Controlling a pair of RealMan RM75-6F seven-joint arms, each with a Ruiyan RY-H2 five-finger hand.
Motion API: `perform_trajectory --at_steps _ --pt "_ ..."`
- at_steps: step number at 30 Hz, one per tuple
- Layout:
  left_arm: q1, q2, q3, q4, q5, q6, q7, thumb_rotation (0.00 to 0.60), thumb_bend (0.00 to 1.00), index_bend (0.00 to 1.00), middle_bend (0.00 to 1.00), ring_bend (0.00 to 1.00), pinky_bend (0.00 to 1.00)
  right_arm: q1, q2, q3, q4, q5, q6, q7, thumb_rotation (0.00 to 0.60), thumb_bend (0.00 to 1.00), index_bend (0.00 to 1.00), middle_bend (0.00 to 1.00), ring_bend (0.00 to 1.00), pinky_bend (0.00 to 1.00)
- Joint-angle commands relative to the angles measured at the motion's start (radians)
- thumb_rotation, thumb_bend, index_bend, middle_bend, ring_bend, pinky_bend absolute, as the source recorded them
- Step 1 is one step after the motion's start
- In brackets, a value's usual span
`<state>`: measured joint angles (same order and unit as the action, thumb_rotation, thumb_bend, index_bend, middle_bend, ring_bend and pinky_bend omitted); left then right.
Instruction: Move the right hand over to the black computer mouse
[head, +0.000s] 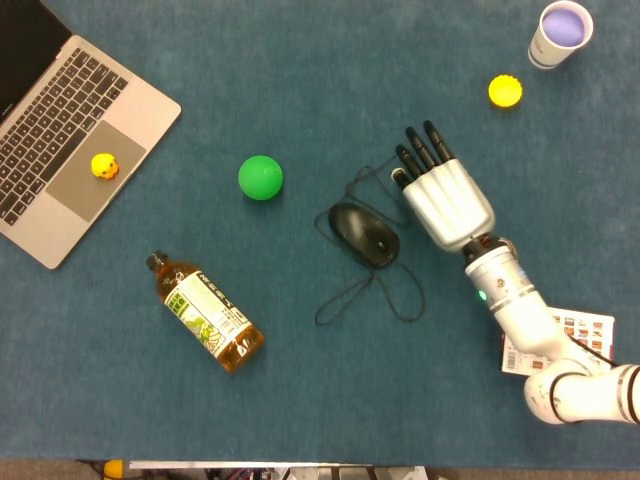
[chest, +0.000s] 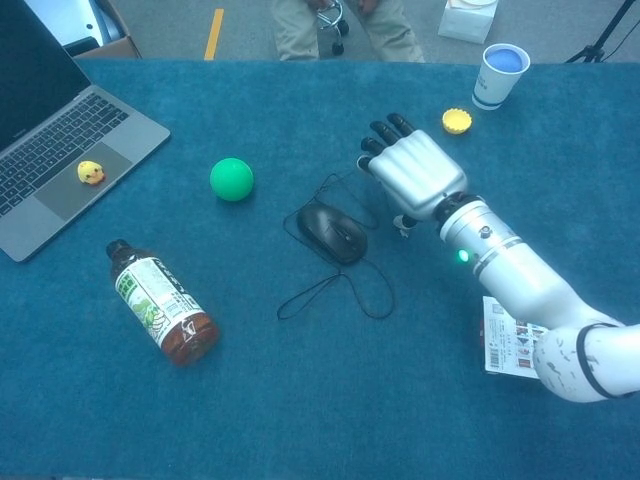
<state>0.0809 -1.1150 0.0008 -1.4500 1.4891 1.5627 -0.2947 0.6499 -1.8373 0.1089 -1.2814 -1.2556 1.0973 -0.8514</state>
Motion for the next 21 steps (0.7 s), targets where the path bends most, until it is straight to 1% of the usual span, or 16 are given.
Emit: perform_trajectory --at_steps 1,5,9,13,21 --pt "-0.001 -0.002 0.001 0.001 0.0 -0.003 0.0 0.6 0.15 0.28 0.2 0.16 0.09 -0.012 0.031 -0.004 -0.023 0.001 0.008 0.004 0.6 0.0 0.35 0.19 0.0 0.0" --pt "-0.003 -0.004 0.0 -0.001 0.003 -0.005 0.003 0.6 0.15 0.28 0.21 0.16 0.09 -0.028 0.065 -0.011 -0.047 0.006 0.014 0.023 0.6 0.0 0.35 0.19 0.0 0.0" --pt "-0.003 -0.005 0.001 -0.001 0.007 -0.004 0.004 0.6 0.15 0.28 0.2 0.16 0.09 -0.034 0.069 -0.018 -0.043 0.015 0.007 0.026 0.6 0.0 0.35 0.19 0.0 0.0" --pt "-0.001 -0.007 0.0 0.003 0.003 -0.004 0.001 0.6 0.15 0.28 0.2 0.16 0.09 -0.031 0.05 -0.025 -0.022 0.016 -0.003 0.025 0.6 0.0 0.35 0.19 0.0 0.0" --pt "0.004 -0.008 -0.002 0.018 -0.006 -0.005 -0.011 0.6 0.15 0.28 0.2 0.16 0.09 -0.011 -0.009 -0.017 0.014 0.005 -0.016 0.032 0.6 0.0 0.35 0.19 0.0 0.0"
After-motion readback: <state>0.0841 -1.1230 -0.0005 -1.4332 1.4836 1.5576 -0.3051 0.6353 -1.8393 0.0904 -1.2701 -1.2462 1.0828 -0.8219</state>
